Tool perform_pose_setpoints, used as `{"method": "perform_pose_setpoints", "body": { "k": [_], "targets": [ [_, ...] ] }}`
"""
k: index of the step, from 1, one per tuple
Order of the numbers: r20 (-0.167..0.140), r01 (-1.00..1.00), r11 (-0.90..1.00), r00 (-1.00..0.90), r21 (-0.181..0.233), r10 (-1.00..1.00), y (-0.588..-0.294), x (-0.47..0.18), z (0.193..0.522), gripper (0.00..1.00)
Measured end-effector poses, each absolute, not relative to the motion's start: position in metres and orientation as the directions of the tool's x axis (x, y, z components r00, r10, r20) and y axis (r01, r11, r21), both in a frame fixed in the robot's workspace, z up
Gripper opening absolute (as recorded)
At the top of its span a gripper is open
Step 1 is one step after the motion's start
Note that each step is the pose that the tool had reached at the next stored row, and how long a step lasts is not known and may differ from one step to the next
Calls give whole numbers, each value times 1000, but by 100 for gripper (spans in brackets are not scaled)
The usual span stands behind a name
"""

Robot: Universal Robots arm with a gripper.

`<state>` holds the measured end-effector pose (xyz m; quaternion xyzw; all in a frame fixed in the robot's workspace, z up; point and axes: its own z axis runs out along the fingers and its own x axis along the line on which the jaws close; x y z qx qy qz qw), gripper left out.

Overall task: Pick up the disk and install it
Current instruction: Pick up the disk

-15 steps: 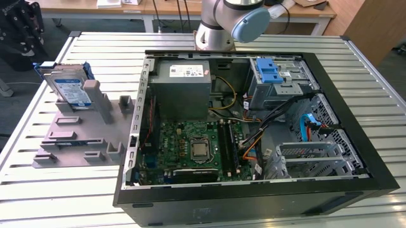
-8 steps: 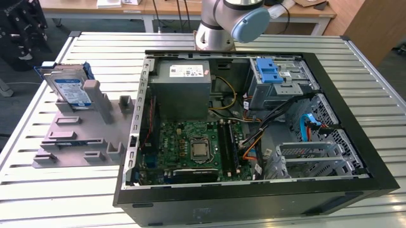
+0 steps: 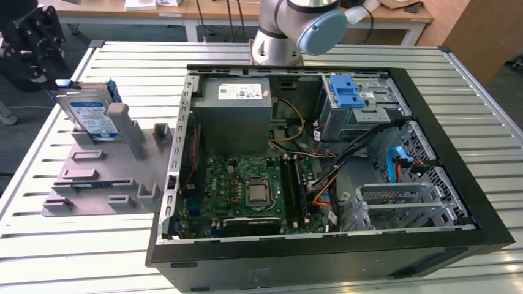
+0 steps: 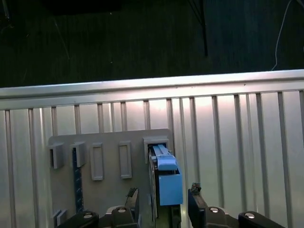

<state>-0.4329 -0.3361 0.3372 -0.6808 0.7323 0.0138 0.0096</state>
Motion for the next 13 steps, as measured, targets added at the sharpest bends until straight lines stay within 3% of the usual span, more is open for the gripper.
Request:
{"method": "perform_pose_setpoints", "body": {
  "k": [13],
  "targets": [
    [-28, -1000, 31, -31, 5, -999, -332, -436, 324, 53]
  ]
}}
